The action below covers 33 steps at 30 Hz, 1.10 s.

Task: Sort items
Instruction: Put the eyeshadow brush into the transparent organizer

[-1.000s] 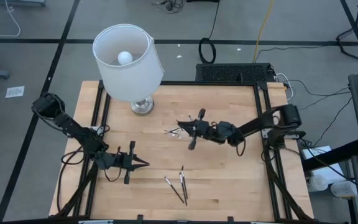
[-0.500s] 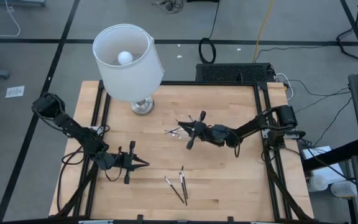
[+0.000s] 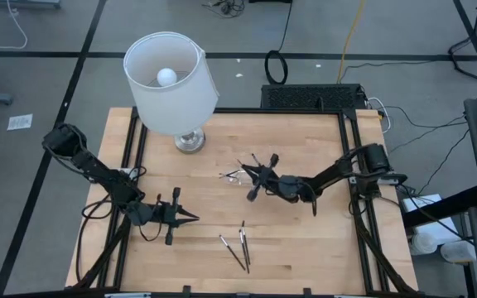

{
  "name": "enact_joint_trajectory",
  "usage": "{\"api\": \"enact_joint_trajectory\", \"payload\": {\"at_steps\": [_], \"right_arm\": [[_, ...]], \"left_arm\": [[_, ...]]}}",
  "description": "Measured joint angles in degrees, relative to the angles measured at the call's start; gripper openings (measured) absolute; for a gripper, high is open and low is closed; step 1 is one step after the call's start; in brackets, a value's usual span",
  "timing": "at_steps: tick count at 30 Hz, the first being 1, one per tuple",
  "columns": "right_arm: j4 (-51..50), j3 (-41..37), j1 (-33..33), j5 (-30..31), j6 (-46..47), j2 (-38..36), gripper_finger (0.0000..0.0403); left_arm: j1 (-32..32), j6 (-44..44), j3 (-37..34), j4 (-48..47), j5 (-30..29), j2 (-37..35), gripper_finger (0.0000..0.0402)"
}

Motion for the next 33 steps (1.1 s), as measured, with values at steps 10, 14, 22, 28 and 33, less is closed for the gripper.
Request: {"api": "enact_joint_trajectory", "payload": {"at_steps": [10,14,22,28,33], "right_arm": [[5.61,2.32,0.88,7.05,-2.47,5.29,0.0],[2.63,2.3,0.77,7.5,2.27,5.28,0.0],[-3.25,2.26,0.65,8.99,6.39,5.3,0.0],[-5.59,2.3,-0.06,8.95,8.15,5.17,0.0],[-6.22,2.32,-0.21,8.85,8.15,5.17,0.0]], "left_arm": [[0.0,0.15,-0.02,0.21,0.0,0.01,0.0026],[0.0,0.13,-0.02,0.18,0.0,0.0,0.0026],[0.0,-0.13,-0.02,0.18,0.0,0.02,0.0026],[0.0,0.0,-0.02,0.26,0.0,0.02,0.0026],[0.0,0.02,-0.02,0.26,0.0,0.02,0.0026]]}}
